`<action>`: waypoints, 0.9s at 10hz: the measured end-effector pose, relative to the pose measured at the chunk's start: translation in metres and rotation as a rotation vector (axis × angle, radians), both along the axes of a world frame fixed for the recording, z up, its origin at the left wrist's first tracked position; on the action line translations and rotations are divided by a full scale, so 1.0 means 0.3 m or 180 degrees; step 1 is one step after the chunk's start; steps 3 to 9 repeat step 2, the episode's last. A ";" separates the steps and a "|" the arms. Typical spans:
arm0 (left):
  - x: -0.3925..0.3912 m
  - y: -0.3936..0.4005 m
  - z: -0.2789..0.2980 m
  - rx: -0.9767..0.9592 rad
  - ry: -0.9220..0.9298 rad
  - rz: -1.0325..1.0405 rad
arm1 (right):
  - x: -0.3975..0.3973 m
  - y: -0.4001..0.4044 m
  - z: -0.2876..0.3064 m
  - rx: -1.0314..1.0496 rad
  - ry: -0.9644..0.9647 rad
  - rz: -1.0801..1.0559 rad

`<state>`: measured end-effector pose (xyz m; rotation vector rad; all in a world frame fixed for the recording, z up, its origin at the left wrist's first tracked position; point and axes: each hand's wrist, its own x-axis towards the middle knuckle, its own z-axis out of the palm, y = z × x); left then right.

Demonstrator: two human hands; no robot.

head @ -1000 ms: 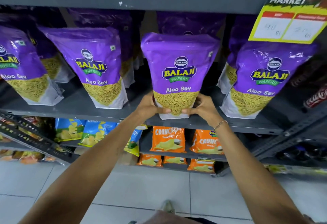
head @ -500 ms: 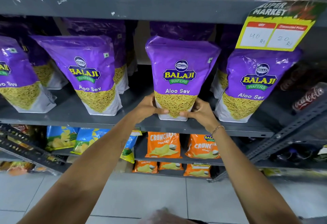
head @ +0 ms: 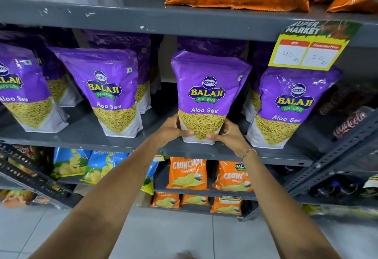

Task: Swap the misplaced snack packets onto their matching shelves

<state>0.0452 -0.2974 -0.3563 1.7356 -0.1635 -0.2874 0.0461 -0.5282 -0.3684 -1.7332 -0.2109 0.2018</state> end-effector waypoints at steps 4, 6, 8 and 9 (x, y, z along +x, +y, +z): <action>-0.062 0.032 -0.019 0.0701 -0.0466 0.0508 | -0.048 0.000 0.039 0.0007 -0.0143 -0.0226; -0.062 0.032 -0.019 0.0701 -0.0466 0.0508 | -0.048 0.000 0.039 0.0007 -0.0143 -0.0226; -0.062 0.032 -0.019 0.0701 -0.0466 0.0508 | -0.048 0.000 0.039 0.0007 -0.0143 -0.0226; -0.062 0.032 -0.019 0.0701 -0.0466 0.0508 | -0.048 0.000 0.039 0.0007 -0.0143 -0.0226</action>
